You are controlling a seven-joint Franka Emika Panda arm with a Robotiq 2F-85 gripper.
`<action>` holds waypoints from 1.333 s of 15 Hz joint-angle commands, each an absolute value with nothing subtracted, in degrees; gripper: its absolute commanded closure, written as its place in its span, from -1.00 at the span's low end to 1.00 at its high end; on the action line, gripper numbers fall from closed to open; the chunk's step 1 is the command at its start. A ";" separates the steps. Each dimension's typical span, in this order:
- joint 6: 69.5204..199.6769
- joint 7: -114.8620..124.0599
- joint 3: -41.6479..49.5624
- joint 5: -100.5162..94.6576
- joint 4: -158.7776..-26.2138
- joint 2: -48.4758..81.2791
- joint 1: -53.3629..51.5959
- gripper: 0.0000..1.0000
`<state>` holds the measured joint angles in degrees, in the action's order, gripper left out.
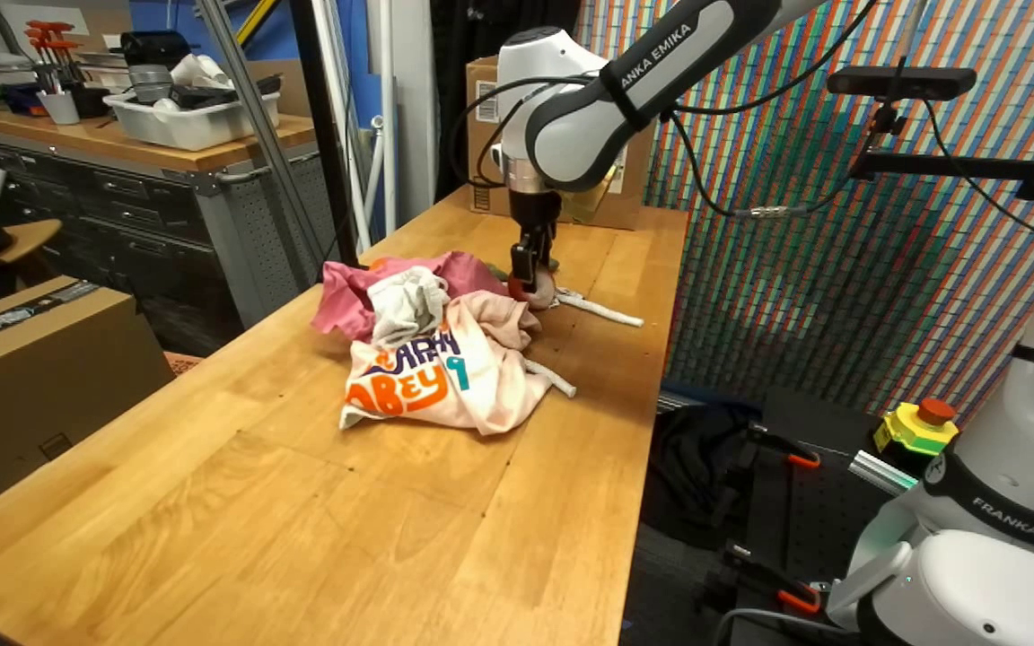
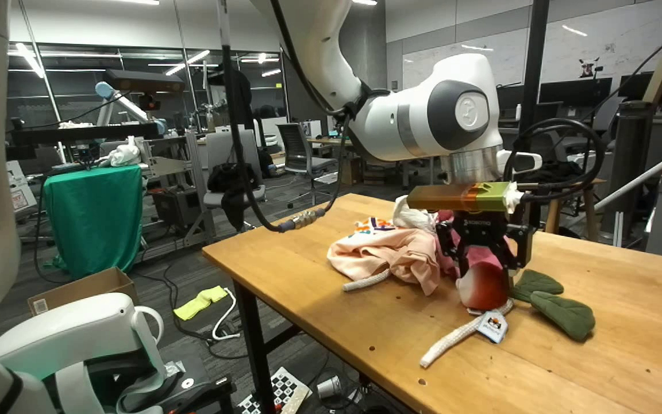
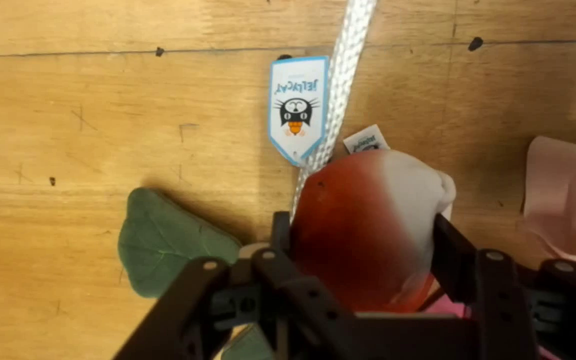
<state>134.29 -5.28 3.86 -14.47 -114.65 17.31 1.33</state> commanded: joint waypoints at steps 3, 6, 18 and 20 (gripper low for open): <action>134.07 -4.55 4.22 -14.86 -112.19 19.24 1.68 0.52; 136.03 -2.79 5.19 -16.45 -112.29 18.59 1.59 0.88; 143.22 21.97 16.76 -39.41 -109.29 21.09 0.89 0.82; 142.38 26.25 18.27 -42.17 -106.98 22.46 1.40 0.82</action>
